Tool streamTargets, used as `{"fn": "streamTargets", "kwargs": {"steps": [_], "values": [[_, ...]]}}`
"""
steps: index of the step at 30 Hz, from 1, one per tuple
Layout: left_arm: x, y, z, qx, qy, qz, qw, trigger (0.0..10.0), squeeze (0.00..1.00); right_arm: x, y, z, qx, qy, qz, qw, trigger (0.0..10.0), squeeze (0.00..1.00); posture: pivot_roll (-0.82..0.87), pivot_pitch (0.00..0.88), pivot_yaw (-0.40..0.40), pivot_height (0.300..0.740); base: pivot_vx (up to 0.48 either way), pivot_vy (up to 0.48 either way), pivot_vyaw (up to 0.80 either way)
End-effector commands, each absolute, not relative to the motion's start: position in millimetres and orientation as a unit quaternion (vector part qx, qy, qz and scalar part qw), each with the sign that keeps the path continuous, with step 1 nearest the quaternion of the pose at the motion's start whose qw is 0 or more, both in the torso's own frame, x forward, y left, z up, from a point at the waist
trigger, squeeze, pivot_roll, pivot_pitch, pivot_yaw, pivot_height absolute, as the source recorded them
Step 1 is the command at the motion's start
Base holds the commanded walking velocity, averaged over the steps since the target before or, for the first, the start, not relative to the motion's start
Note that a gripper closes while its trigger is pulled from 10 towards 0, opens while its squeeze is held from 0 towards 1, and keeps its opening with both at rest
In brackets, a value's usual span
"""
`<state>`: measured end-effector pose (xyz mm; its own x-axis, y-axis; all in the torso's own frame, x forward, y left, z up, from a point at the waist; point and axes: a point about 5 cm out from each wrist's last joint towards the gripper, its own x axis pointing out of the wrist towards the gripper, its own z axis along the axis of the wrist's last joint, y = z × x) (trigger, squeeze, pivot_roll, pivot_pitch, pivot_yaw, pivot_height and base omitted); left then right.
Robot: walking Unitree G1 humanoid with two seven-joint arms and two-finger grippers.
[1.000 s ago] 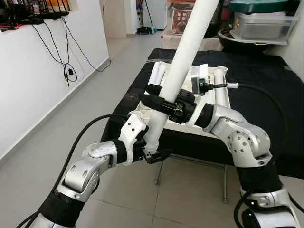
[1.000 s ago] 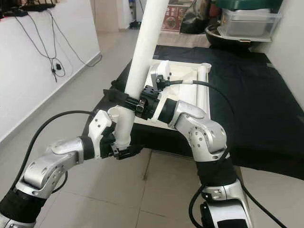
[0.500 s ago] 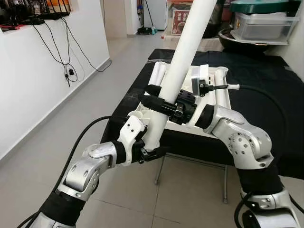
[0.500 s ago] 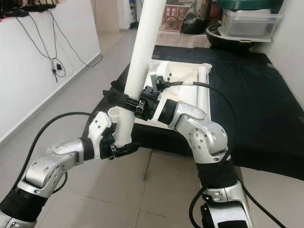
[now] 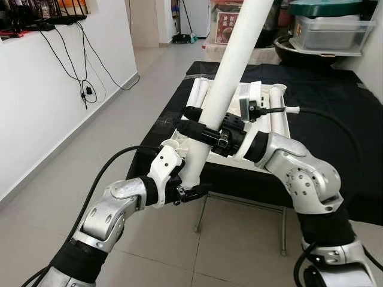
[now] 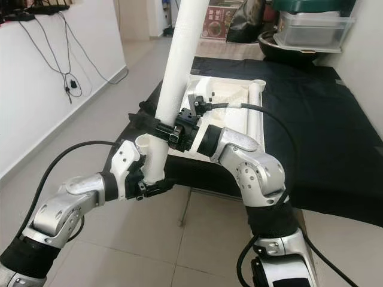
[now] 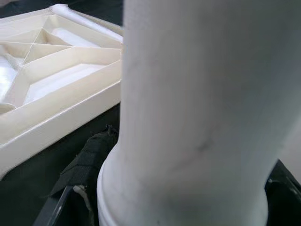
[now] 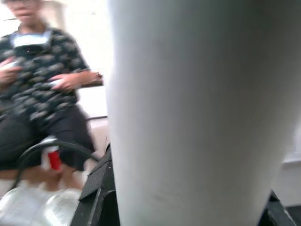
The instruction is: Building children table
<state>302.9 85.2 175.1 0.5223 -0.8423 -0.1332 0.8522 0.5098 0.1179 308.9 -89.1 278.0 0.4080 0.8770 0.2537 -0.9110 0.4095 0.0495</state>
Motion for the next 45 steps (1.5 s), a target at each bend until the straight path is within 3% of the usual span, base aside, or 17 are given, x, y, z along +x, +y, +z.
{"fn": "streamTargets", "kwargs": {"steps": [1,5,7,8,9,15,28,36,45], "values": [[306.2,84.1,165.9,0.099,0.045,-0.471,0.875,10.0,0.0,309.6,-89.5,284.1,0.107,-0.11,0.503,0.851,10.0,1.0,-0.04,0.0,0.019,0.74,0.0,0.0,0.0],[309.2,86.0,164.8,0.102,0.046,-0.459,0.881,10.0,0.0,311.0,-90.4,283.9,0.112,-0.112,0.49,0.857,10.0,1.0,-0.04,0.0,0.022,0.74,0.0,0.0,0.0],[316.4,90.9,161.1,0.121,0.049,-0.428,0.894,10.0,0.0,322.2,-96.0,281.8,0.141,-0.107,0.42,0.89,10.0,1.0,-0.05,0.0,0.022,0.74,0.0,0.0,0.0],[316.4,90.9,161.1,0.121,0.049,-0.428,0.894,10.0,0.0,322.2,-96.0,281.8,0.141,-0.107,0.42,0.89,10.0,1.0,-0.05,0.0,0.022,0.74,0.0,0.0,0.0],[319.0,92.9,159.4,0.129,0.051,-0.416,0.899,10.0,0.0,326.0,-97.8,280.8,0.166,-0.102,0.394,0.898,10.0,0.0,-0.05,0.0,0.023,0.74,0.0,0.0,0.0],[321.3,94.9,157.2,0.138,0.053,-0.406,0.902,10.0,0.0,327.2,-96.8,278.5,0.203,-0.092,0.38,0.898,10.0,0.0,-0.05,0.0,0.023,0.74,0.0,0.0,0.0],[331.8,101.4,150.2,0.157,0.072,-0.374,0.911,10.0,0.0,312.6,-63.5,250.4,0.277,-0.018,0.356,0.892,10.0,0.0,-0.05,0.0,0.026,0.74,0.0,0.0,0.0],[331.0,99.7,146.2,0.164,0.079,-0.38,0.907,10.0,0.0,311.4,-57.2,244.8,0.269,-0.007,0.343,0.9,10.0,0.0,-0.05,0.0,0.028,0.74,0.0,0.0,0.0],[327.5,93.1,143.1,0.161,0.083,-0.385,0.905,10.0,0.0,320.3,-57.6,240.9,0.223,-0.021,0.281,0.933,10.0,0.0,-0.04,0.0,0.022,0.74,0.0,0.0,0.0]]}}
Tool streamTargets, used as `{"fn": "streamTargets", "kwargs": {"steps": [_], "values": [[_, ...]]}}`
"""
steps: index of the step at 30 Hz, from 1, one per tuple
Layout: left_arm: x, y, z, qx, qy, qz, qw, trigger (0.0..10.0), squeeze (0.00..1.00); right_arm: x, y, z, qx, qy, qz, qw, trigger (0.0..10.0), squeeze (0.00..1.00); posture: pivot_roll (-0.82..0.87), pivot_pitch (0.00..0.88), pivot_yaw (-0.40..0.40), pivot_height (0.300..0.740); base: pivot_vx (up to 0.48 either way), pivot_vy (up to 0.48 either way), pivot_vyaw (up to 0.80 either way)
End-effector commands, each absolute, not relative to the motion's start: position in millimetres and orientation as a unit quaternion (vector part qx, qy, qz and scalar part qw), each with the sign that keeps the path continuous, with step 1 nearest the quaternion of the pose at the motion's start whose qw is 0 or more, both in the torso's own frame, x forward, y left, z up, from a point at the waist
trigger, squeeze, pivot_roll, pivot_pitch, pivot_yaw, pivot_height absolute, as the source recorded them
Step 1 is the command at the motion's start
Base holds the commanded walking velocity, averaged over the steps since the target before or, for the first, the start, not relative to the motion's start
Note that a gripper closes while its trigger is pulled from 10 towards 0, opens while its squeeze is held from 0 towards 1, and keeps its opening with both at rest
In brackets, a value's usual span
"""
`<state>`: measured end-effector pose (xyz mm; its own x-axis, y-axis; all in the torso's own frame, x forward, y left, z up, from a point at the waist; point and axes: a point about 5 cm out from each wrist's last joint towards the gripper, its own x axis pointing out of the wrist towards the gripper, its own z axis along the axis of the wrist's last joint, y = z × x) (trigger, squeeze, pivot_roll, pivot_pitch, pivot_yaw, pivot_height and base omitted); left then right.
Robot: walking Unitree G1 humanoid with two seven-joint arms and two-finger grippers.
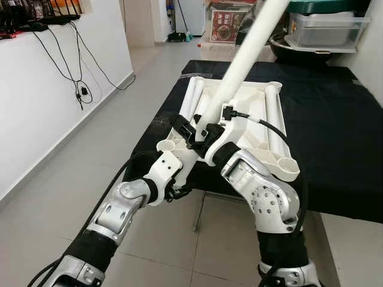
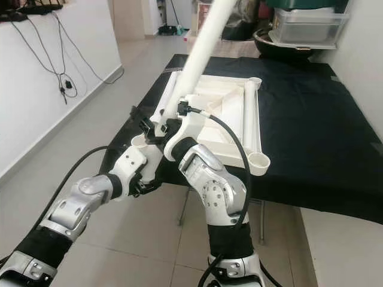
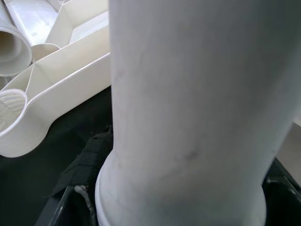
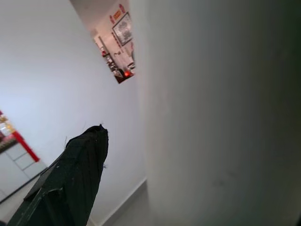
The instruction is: Building children table
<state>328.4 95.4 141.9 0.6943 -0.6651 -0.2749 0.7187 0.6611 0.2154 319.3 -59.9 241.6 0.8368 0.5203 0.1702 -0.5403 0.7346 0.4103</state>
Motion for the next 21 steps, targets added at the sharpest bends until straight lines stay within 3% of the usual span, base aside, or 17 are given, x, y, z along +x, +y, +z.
{"fn": "streamTargets", "kwargs": {"steps": [1,4,5,7,8,15,17,18,19,20,21], "values": [[327.4,92.2,143.1,0.161,0.083,-0.385,0.905,10.0,0.0,320.8,-58.2,240.7,0.218,-0.022,0.277,0.936,10.0,0.0,-0.04,0.0,0.021,0.74,0.0,0.0,0.0],[326.7,87.6,141.3,0.163,0.083,-0.392,0.902,10.0,0.0,322.0,-59.0,238.5,0.211,-0.023,0.263,0.941,10.0,0.0,-0.04,0.0,0.021,0.74,0.0,0.0,0.0],[326.5,87.0,140.6,0.164,0.084,-0.392,0.901,10.0,0.0,322.0,-59.1,238.1,0.211,-0.023,0.262,0.942,8.5,0.0,-0.04,0.0,0.021,0.74,0.0,0.0,0.0],[326.4,86.9,140.1,0.164,0.084,-0.393,0.901,10.0,0.0,322.0,-59.2,238.0,0.211,-0.023,0.261,0.942,8.5,0.0,-0.04,0.0,0.021,0.74,0.0,0.0,0.0],[326.4,86.9,139.5,0.165,0.085,-0.393,0.901,10.0,0.0,322.0,-59.3,237.9,0.212,-0.023,0.259,0.942,4.7,0.0,-0.05,0.0,0.023,0.74,0.0,0.0,0.0],[325.7,88.3,135.7,0.176,0.088,-0.392,0.899,10.0,0.0,322.2,-59.7,235.9,0.221,-0.02,0.249,0.943,4.5,0.0,-0.05,0.0,0.024,0.74,0.0,0.0,0.0],[325.8,88.5,135.1,0.178,0.088,-0.392,0.898,10.0,0.0,322.2,-59.4,235.5,0.222,-0.021,0.248,0.943,4.2,0.0,-0.05,0.0,0.025,0.74,0.0,0.0,0.0],[326.4,88.8,134.2,0.185,0.088,-0.389,0.898,10.0,0.0,322.3,-58.9,235.2,0.225,-0.022,0.246,0.942,3.3,0.0,-0.05,0.0,0.025,0.74,0.0,0.0,0.0],[326.4,88.8,134.2,0.185,0.088,-0.389,0.898,10.0,0.0,322.3,-58.9,235.2,0.225,-0.022,0.246,0.942,3.3,0.0,-0.05,0.0,0.025,0.74,0.0,0.0,0.0],[326.8,88.7,134.0,0.187,0.087,-0.388,0.898,10.0,0.0,322.2,-58.7,235.6,0.228,-0.024,0.246,0.942,0.5,0.0,-0.05,0.0,0.025,0.74,0.0,0.0,0.0],[327.1,88.3,134.0,0.188,0.087,-0.387,0.898,10.0,0.0,322.0,-58.4,236.0,0.232,-0.025,0.247,0.94,0.0,0.0,-0.05,0.0,0.025,0.74,0.0,0.0,0.0]]}}
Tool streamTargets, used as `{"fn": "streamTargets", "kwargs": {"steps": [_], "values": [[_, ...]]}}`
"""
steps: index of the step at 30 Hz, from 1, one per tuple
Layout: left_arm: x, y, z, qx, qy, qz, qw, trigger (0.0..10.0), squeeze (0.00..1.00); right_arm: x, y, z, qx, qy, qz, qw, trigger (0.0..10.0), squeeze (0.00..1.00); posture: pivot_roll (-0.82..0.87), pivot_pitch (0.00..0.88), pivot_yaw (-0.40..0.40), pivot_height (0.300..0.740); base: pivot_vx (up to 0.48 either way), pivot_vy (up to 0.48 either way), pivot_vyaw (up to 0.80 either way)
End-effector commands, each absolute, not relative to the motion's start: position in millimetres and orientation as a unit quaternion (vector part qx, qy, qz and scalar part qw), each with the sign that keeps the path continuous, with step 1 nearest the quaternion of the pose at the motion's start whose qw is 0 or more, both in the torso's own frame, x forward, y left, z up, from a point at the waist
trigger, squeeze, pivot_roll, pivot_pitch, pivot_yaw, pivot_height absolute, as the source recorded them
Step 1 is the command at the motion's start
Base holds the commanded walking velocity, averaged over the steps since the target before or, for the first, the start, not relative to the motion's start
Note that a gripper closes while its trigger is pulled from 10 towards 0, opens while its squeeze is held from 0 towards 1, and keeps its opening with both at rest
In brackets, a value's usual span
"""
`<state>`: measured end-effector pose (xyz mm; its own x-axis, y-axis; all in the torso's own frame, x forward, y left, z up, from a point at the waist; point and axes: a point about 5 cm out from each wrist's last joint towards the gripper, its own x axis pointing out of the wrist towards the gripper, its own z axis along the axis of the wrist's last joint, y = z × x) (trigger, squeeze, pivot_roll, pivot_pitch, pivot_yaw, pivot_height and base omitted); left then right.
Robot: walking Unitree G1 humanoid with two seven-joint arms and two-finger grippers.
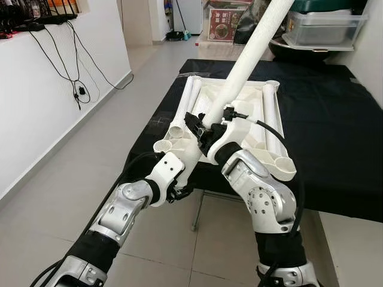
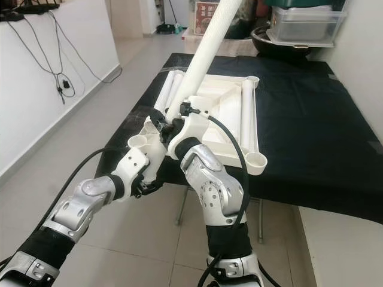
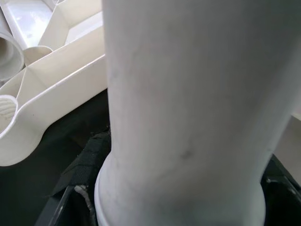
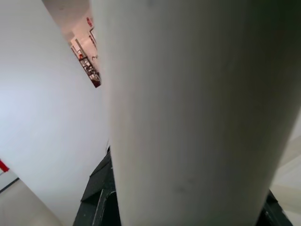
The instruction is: Building children table
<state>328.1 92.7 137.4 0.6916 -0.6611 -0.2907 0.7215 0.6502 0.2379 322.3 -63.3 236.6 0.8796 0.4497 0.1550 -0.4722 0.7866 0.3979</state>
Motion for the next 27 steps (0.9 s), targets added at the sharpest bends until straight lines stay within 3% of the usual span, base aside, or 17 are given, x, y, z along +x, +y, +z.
{"fn": "streamTargets", "kwargs": {"steps": [1,6,7,8,21,22,27], "values": [[327.1,88.3,134.0,0.188,0.087,-0.387,0.898,10.0,0.0,322.0,-58.4,236.0,0.232,-0.025,0.247,0.94,0.0,0.0,-0.05,0.0,0.025,0.74,0.0,0.0,0.0],[327.0,86.5,134.7,0.193,0.081,-0.389,0.897,10.0,0.0,320.8,-58.3,236.8,0.241,-0.028,0.249,0.937,0.0,0.0,-0.05,0.0,0.026,0.74,0.0,0.0,0.0],[325.4,86.5,135.0,0.198,0.076,-0.396,0.893,10.0,0.85,320.3,-58.7,237.2,0.242,-0.03,0.251,0.937,0.0,0.0,-0.05,0.0,0.026,0.74,0.0,0.0,0.0],[324.6,86.9,135.2,0.198,0.074,-0.398,0.893,10.0,1.0,320.1,-59.1,237.3,0.242,-0.032,0.251,0.937,0.0,0.0,-0.05,0.0,0.026,0.74,0.0,0.0,0.0],[328.1,101.9,147.4,0.188,0.061,-0.38,0.904,10.0,1.0,323.4,-67.0,237.2,0.231,-0.042,0.242,0.941,0.0,0.0,-0.04,0.0,0.022,0.74,0.0,0.0,0.0],[318.4,108.7,164.8,0.212,0.027,-0.384,0.898,10.0,1.0,332.1,-86.6,237.7,0.213,-0.053,0.216,0.952,0.0,0.0,-0.03,0.0,0.018,0.74,0.0,0.0,0.0],[304.9,107.5,180.7,0.206,-0.012,-0.404,0.891,10.0,1.0,338.9,-106.0,237.9,0.2,-0.06,0.187,0.96,0.0,0.0,-0.02,0.0,0.009,0.74,0.0,0.0,0.0]]}}
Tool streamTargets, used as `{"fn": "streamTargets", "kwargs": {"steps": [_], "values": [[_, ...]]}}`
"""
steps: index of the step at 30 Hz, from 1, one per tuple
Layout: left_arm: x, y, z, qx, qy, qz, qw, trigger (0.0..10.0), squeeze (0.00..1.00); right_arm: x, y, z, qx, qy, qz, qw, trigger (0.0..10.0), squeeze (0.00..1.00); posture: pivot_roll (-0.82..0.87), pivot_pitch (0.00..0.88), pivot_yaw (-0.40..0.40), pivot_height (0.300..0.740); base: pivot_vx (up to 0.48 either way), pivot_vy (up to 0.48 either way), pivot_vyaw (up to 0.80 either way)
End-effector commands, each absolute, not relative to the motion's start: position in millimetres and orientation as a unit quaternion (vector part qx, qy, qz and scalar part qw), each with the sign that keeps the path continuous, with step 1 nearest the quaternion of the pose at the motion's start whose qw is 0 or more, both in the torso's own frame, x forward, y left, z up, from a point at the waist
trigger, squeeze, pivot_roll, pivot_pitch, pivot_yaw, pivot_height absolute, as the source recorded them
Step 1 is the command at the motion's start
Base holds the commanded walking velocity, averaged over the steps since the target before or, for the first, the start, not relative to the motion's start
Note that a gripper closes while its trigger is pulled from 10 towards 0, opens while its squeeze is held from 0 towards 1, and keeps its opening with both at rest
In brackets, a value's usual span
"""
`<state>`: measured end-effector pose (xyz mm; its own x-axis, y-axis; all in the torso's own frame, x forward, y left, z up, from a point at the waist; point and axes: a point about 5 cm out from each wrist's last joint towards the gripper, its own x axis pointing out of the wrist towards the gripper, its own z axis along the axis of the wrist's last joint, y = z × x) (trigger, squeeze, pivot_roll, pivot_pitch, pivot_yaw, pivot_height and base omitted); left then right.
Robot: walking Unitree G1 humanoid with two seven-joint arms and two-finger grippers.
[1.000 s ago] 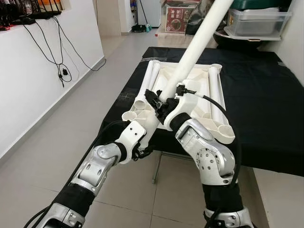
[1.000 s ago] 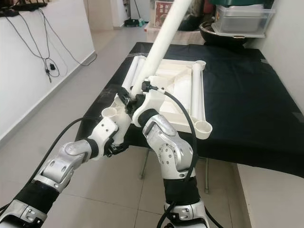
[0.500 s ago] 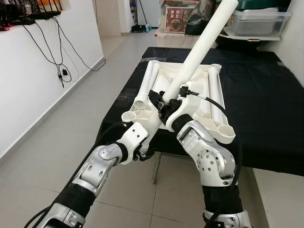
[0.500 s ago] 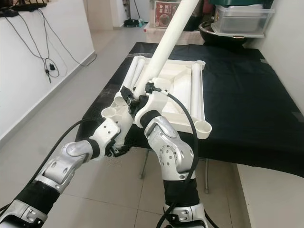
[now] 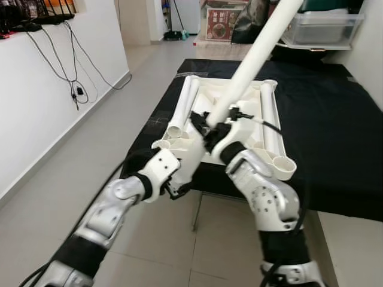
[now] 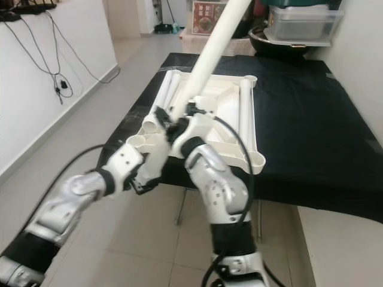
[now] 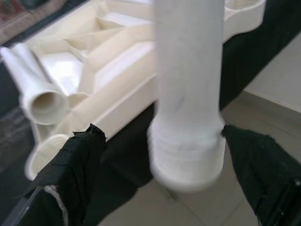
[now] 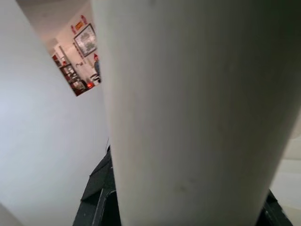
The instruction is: Building children table
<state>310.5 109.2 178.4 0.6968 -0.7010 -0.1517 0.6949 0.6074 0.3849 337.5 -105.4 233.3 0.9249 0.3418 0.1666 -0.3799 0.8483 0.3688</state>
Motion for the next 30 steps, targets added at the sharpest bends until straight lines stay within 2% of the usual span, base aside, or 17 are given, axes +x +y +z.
{"fn": "streamTargets", "kwargs": {"steps": [1,4,8,9,10,11,13,14,15,21,23,26,30], "values": [[299.3,106.1,185.2,0.196,-0.026,-0.414,0.889,10.0,1.0,341.7,-114.3,237.5,0.195,-0.062,0.174,0.963,0.0,0.0,-0.02,0.0,0.005,0.74,0.0,0.0,0.0],[279.7,101.4,183.6,0.17,-0.034,-0.46,0.871,10.0,1.0,348.8,-135.6,237.6,0.175,-0.07,0.136,0.973,0.0,0.0,-0.01,0.0,0.0,0.74,0.0,0.0,0.0],[272.5,100.0,179.2,0.167,-0.031,-0.473,0.864,10.0,1.0,351.4,-144.1,238.6,0.167,-0.074,0.121,0.976,0.0,0.0,-0.01,0.0,-0.001,0.74,0.0,0.0,0.0],[272.1,100.2,177.8,0.166,-0.03,-0.467,0.868,10.0,0.72,352.4,-148.2,239.6,0.165,-0.077,0.114,0.977,0.0,0.0,-0.01,0.0,0.0,0.74,0.0,0.0,0.0],[272.8,101.2,177.2,0.165,-0.031,-0.457,0.874,10.0,0.72,353.3,-152.6,240.6,0.164,-0.079,0.106,0.978,0.0,0.0,-0.01,0.0,0.0,0.74,0.0,0.0,0.0],[277.0,104.4,176.9,0.165,-0.032,-0.432,0.886,10.0,0.0,354.6,-159.3,241.2,0.167,-0.079,0.09,0.979,0.0,0.0,-0.01,0.0,0.0,0.74,0.0,0.0,0.0],[279.9,106.7,177.0,0.165,-0.033,-0.414,0.895,10.0,0.0,355.1,-163.5,241.6,0.17,-0.078,0.08,0.979,0.0,0.0,-0.01,0.0,0.003,0.74,0.0,0.0,0.0],[283.4,109.8,177.0,0.16,-0.033,-0.392,0.906,10.0,0.0,355.5,-168.2,240.2,0.199,-0.069,0.062,0.976,5.8,0.0,-0.01,0.0,0.003,0.74,0.0,0.0,0.0],[284.9,113.4,177.3,0.143,-0.03,-0.359,0.922,10.0,0.0,354.4,-174.0,237.0,0.237,-0.051,0.043,0.969,10.0,0.0,-0.02,0.0,0.003,0.74,0.0,0.0,0.0],[280.5,113.2,175.3,0.122,-0.025,-0.341,0.932,10.0,0.0,349.6,-177.8,233.7,0.264,-0.031,0.033,0.963,10.0,0.0,-0.02,0.0,0.001,0.74,0.0,0.0,0.0],[273.2,112.3,169.6,0.11,-0.015,-0.33,0.937,10.0,0.0,340.2,-176.9,222.3,0.273,0.019,0.014,0.962,10.0,0.0,-0.03,0.0,0.0,0.74,0.0,0.0,0.0],[269.5,115.3,163.6,0.09,-0.001,-0.305,0.948,10.0,0.0,324.3,-177.7,204.2,0.223,0.08,-0.012,0.972,10.0,0.0,-0.03,0.0,-0.003,0.74,0.0,0.0,0.0],[268.6,117.3,161.7,0.084,0.003,-0.294,0.952,10.0,0.0,321.6,-180.1,198.0,0.196,0.101,-0.015,0.975,10.0,0.0,-0.04,0.0,-0.001,0.74,0.0,0.0,0.0]]}}
